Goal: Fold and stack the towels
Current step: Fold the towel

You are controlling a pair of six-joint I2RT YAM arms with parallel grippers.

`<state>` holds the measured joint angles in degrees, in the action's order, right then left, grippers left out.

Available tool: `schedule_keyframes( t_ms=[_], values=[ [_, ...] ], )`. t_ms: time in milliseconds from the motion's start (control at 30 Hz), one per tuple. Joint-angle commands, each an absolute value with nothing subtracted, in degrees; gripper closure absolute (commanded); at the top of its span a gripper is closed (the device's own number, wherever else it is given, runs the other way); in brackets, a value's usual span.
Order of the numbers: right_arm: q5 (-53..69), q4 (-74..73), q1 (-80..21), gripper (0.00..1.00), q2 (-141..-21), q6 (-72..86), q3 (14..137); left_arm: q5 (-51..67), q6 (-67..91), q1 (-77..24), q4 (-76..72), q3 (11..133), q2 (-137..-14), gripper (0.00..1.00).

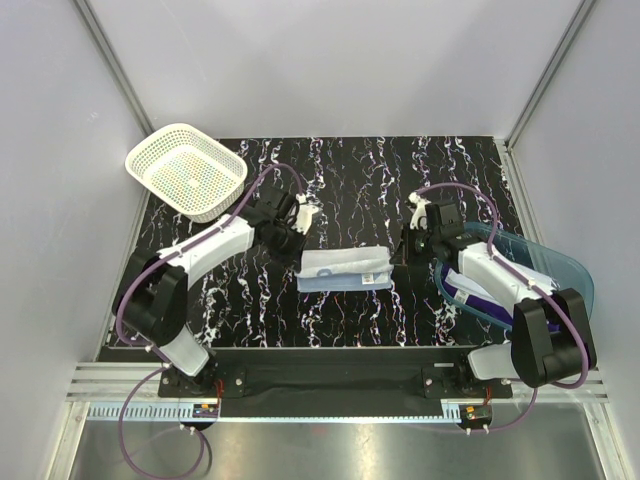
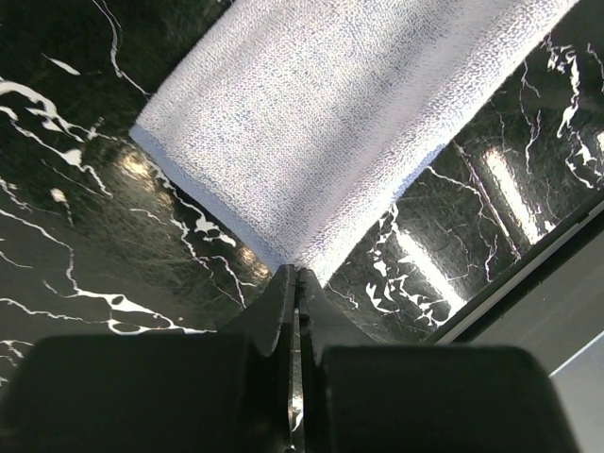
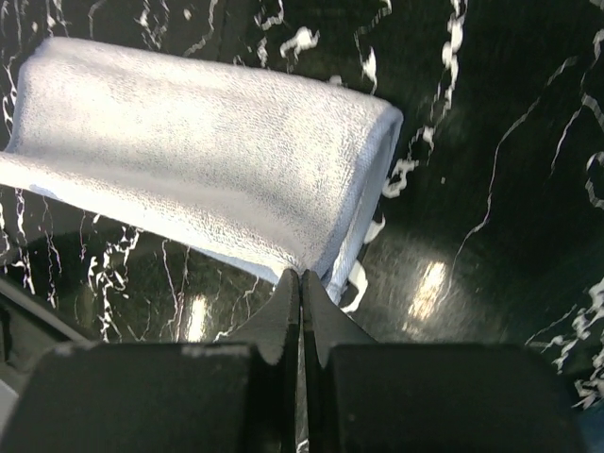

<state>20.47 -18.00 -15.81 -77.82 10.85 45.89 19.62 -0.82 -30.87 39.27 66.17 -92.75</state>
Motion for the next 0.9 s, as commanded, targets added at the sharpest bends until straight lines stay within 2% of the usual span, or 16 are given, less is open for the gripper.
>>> schedule_keyframes(
  t_ms=[0, 100, 167, 333, 400, 567, 867],
  values=[
    [20.47, -20.39, -16.35, 0.98, -77.17, 14.14, 44.91, 21.09, 1.48, -31.73, 38.06, 64.69, -92.02, 1.00],
    [23.72, -20.04, -16.35, 0.95, -78.22, 15.73, 44.30, 21.36, 1.84, -32.52, 37.97, 63.99, -93.07, 1.00],
    [23.64, -20.56, -16.43, 0.91, -78.31, 17.05, 43.86, 21.18, 2.02, -32.87, 38.14, 63.46, -93.69, 0.95],
    [22.59, -23.89, -16.35, 0.63, -76.73, 18.89, 44.38, 19.60, 2.20, -33.13, 39.02, 63.02, -93.78, 0.79],
    [22.33, -26.00, -16.44, 0.58, -75.68, 20.12, 45.44, 17.76, 2.99, -33.05, 39.55, 63.63, -92.91, 0.73],
    [22.58, -27.51, -16.61, 0.59, -74.27, 22.32, 47.28, 12.57, 5.61, -33.13, 41.84, 67.41, -91.76, 0.68],
    [25.75, -20.31, -17.75, 0.62, -81.37, 24.35, 48.08, 19.77, 16.95, -33.40, 27.71, 61.53, -91.14, 0.67]
  ],
)
